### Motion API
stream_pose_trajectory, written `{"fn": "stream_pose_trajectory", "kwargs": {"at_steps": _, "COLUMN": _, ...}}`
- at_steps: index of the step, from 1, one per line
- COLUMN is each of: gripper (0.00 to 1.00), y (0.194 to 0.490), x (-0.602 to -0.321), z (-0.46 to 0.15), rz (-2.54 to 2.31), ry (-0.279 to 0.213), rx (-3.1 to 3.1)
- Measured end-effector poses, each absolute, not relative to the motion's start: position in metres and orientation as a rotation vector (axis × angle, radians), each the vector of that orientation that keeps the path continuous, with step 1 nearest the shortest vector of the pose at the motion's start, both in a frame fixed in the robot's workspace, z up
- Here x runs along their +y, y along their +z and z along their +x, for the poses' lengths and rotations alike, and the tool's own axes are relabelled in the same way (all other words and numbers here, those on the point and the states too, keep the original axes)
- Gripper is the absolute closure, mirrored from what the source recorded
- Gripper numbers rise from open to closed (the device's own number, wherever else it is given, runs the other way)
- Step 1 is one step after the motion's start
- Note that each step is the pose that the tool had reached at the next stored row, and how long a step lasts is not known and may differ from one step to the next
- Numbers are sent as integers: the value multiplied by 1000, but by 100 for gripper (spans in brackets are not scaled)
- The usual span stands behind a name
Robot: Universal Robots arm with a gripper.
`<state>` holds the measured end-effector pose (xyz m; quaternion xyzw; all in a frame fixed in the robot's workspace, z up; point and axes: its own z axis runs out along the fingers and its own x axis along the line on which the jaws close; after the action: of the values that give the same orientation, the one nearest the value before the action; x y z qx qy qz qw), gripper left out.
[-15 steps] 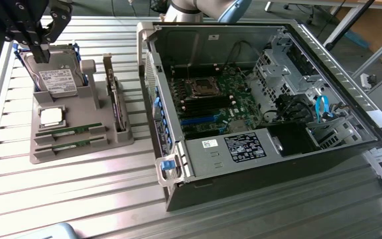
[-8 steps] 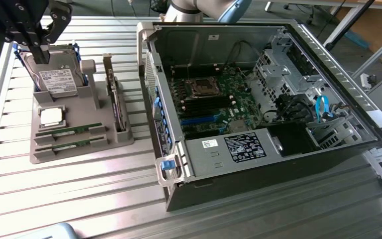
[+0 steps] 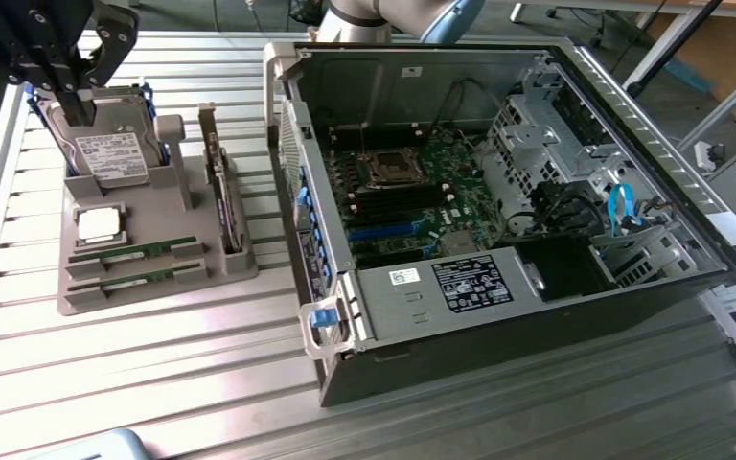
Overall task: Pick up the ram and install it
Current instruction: 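Reach for the ram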
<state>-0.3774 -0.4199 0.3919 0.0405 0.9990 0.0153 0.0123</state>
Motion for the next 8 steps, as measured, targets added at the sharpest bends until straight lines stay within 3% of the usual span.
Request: {"fn": "stream_pose_trajectory", "kwargs": {"at_steps": 8, "gripper": 90, "y": 392, "x": -422, "z": -377, "rz": 126, "ry": 46, "rx": 3114}}
